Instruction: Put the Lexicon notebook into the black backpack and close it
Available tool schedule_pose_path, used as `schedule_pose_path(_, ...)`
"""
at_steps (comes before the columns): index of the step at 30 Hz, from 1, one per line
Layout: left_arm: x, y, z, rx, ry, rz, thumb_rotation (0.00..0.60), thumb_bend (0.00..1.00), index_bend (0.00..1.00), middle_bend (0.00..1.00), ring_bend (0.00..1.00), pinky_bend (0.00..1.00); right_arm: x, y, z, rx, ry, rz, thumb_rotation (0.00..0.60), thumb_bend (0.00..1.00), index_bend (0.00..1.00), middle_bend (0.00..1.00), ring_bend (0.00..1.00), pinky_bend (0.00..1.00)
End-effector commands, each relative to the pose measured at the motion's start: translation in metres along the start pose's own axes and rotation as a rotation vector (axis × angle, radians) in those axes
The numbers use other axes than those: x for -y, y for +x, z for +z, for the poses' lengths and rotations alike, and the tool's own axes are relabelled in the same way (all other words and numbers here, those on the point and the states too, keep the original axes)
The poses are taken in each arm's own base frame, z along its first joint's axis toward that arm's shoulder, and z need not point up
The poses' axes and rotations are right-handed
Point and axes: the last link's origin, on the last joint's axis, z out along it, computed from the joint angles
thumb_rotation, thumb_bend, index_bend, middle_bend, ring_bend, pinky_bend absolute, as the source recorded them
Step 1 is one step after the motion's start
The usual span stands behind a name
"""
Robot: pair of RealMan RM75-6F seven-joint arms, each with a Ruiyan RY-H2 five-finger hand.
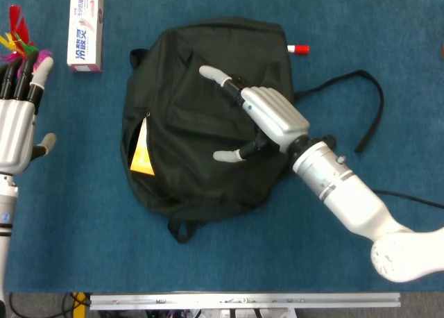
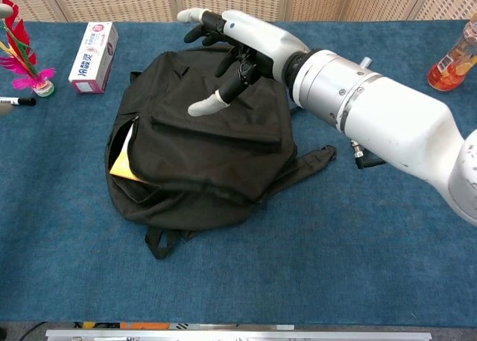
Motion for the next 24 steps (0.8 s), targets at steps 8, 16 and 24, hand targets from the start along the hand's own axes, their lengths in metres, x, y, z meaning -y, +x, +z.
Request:
schedule_pose_path(8,0.009,0.002,-0.004,-0.004,0.015,-0.002,0.600,0.13,0.00,0.00,0.00,0.09,-0.025,0.037,-0.033,-0.042,-0.053,-0.095,0.600,0.00,0.00,0.15,0.09,0.29)
schedule_pose_path(16,0.017,0.001,-0.016,-0.032,0.006,-0.015,0.600,0.13,0.00,0.00,0.00,0.09,-0.081,0.075,-0.093,-0.144,-0.196,-0.245,0.600,0.15,0.07,0.25,0.12,0.36)
schedule_pose_path(24,0.027,-0.002,-0.030,-0.081,-0.001,-0.052,0.600,0.13,0.00,0.00,0.00,0.09,-0.135,0.102,-0.169,-0.317,-0.304,-0.500,0.600,0.26,0.26,0.39,0.22,0.45)
